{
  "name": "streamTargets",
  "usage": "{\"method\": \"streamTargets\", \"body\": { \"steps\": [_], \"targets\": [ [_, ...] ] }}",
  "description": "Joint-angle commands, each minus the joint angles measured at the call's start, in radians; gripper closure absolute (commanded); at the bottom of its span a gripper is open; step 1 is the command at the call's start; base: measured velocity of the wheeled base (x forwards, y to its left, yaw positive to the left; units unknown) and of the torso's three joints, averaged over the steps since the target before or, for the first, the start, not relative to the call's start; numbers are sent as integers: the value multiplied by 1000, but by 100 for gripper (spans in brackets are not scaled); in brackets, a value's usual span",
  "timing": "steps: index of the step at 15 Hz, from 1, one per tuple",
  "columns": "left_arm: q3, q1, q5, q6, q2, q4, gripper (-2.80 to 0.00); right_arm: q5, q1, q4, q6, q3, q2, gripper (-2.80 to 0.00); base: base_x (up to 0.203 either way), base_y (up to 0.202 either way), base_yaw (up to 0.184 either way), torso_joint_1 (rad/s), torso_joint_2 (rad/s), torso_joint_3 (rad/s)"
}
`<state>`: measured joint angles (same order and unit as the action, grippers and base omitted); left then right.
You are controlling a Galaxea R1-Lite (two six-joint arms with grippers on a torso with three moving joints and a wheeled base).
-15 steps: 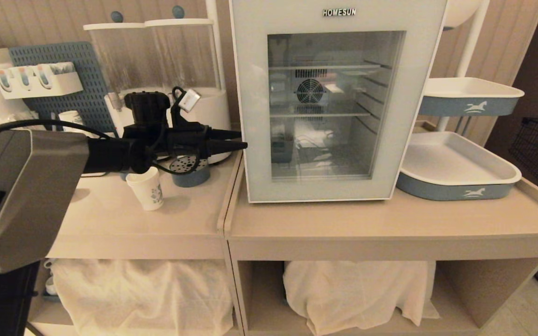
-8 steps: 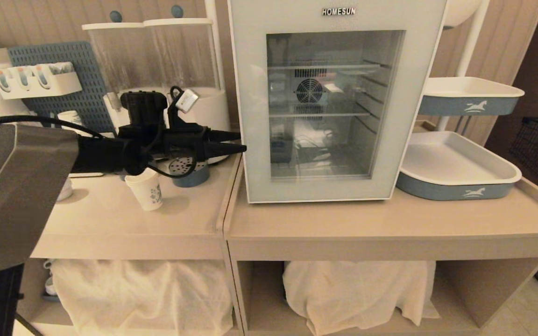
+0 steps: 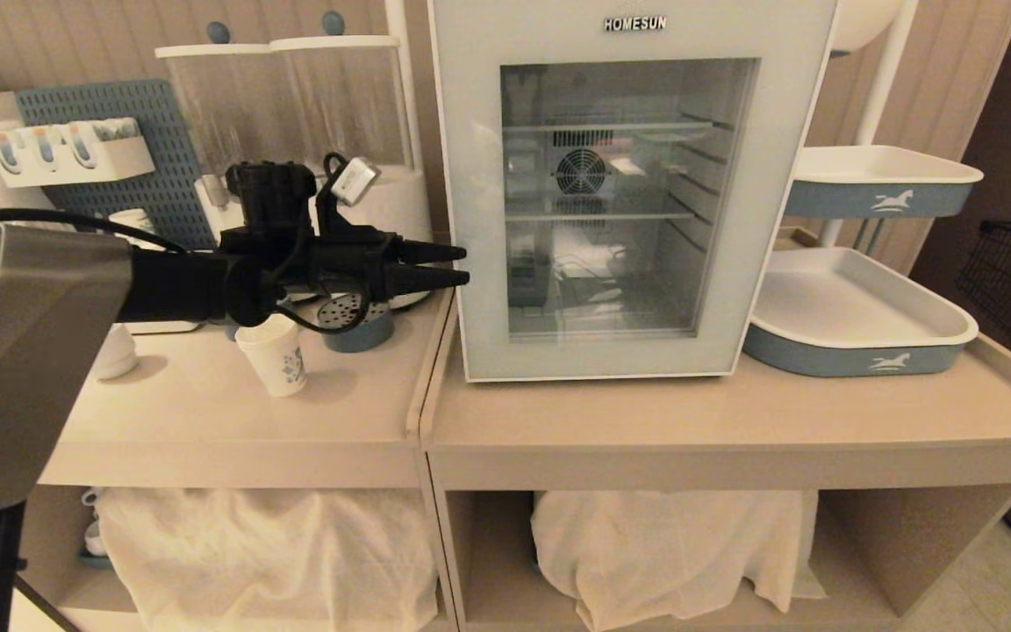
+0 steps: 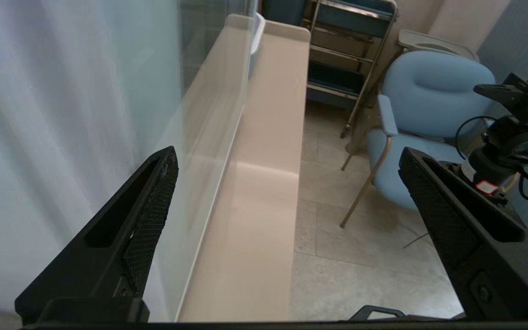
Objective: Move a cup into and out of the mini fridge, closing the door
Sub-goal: Open the freezer door
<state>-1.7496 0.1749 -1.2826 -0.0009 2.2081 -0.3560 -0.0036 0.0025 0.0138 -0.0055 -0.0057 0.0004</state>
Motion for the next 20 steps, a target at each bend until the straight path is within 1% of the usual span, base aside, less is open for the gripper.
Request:
{"method": "streamTargets", "body": {
  "steps": [1, 3, 6, 10, 16, 20],
  "targets": [
    [-2, 9, -4, -1, 9, -6, -280, 1, 1, 0, -1, 1, -2, 0, 0, 0, 0, 0, 0, 0],
    [7, 6, -3, 1, 9, -11, -280, 1, 1, 0, -1, 0, -2, 0, 0, 0, 0, 0, 0, 0],
    [8, -26, -3, 4, -2, -12, -280, 1, 1, 6, -2, -2, -2, 0, 0, 0, 0, 0, 0, 0],
    [13, -32, -2, 7, 4, -12, -280, 1, 1, 8, -2, -2, -2, 0, 0, 0, 0, 0, 0, 0],
    [-48, -31, 3, 5, 60, -11, -280, 1, 1, 8, -2, -2, -2, 0, 0, 0, 0, 0, 0, 0],
    [-103, -15, 5, 4, 107, -4, -280, 1, 1, 8, -2, -2, -2, 0, 0, 0, 0, 0, 0, 0]
  ]
}}
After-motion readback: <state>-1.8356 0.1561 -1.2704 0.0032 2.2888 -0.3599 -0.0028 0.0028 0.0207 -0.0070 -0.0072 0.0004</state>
